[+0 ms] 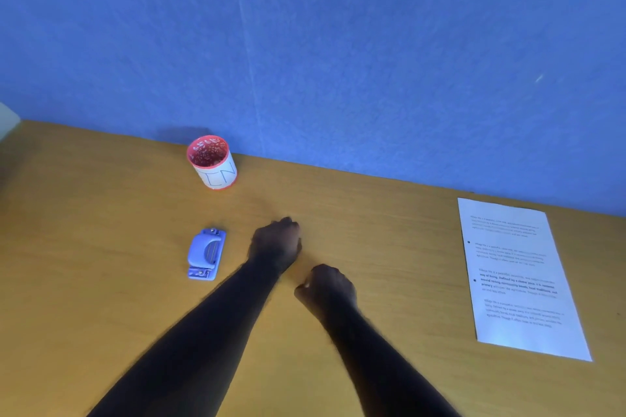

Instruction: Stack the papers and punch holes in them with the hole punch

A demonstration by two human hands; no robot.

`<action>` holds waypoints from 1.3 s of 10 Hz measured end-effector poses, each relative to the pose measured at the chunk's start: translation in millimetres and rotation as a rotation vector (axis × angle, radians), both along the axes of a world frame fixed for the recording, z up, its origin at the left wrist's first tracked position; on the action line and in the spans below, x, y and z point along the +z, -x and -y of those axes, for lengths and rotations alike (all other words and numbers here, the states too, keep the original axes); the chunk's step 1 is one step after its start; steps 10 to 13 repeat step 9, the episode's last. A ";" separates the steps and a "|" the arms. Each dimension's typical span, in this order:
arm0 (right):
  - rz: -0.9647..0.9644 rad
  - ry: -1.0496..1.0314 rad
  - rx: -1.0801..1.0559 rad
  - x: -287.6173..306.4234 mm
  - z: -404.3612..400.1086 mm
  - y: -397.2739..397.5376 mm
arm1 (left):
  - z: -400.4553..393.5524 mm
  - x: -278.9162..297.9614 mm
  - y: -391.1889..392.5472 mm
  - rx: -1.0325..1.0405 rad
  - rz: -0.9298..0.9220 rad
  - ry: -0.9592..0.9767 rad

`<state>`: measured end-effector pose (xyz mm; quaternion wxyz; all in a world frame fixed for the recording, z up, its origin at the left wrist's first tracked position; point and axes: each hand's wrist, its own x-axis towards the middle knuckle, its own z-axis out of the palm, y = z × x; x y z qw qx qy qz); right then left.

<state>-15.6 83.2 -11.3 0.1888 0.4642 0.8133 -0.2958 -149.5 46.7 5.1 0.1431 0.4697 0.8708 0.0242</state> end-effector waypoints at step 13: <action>-0.434 -0.055 -0.026 99.7 -33.4 272.8 | 37.5 69.2 211.8 0.510 0.043 -0.329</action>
